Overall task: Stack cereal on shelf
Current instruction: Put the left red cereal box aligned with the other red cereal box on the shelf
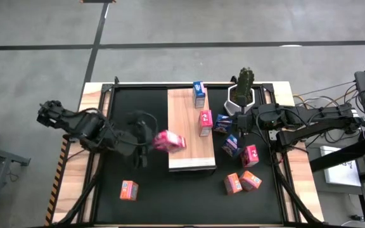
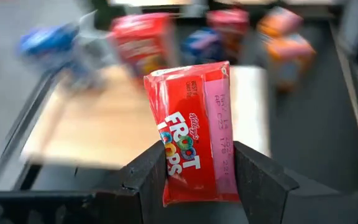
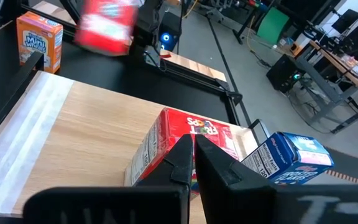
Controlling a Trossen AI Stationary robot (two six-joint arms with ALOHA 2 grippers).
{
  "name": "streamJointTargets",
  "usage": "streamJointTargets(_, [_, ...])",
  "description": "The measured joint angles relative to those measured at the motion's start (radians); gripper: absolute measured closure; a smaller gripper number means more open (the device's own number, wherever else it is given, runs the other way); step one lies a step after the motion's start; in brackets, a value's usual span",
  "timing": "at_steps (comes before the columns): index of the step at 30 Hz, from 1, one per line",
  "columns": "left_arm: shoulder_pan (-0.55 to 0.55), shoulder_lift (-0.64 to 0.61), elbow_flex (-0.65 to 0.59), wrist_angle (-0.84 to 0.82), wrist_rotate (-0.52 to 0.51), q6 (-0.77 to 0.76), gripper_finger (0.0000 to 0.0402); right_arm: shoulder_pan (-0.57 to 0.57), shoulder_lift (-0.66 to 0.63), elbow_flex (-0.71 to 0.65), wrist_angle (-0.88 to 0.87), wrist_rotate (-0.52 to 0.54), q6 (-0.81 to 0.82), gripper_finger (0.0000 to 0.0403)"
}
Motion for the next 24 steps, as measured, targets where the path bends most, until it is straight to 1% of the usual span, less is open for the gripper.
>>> streamJointTargets(2, [0.031,0.018,0.000,0.010,0.077,0.136,0.0246,0.000,0.000,0.000,0.000,0.000,0.005,0.0394])
streamJointTargets(4, [0.075,0.040,-0.001,0.009,0.125,0.224,0.0246,0.000,0.000,0.000,0.000,0.000,0.008,0.0394])
streamJointTargets(8, [0.173,0.086,-0.001,0.012,0.226,0.337,0.0246,0.000,0.000,0.000,0.000,0.000,0.020,0.0394])
streamJointTargets(10, [0.213,0.108,-0.001,0.018,0.255,0.374,0.0246,0.000,0.000,0.000,0.000,0.000,0.025,0.0394])
streamJointTargets(16, [0.309,0.142,-0.002,0.037,0.267,0.421,0.0246,0.000,0.000,0.000,0.000,0.000,0.036,0.0394])
streamJointTargets(24, [0.346,0.146,-0.002,0.050,0.268,0.422,0.0240,0.000,0.000,0.000,0.000,0.000,0.038,0.0394])
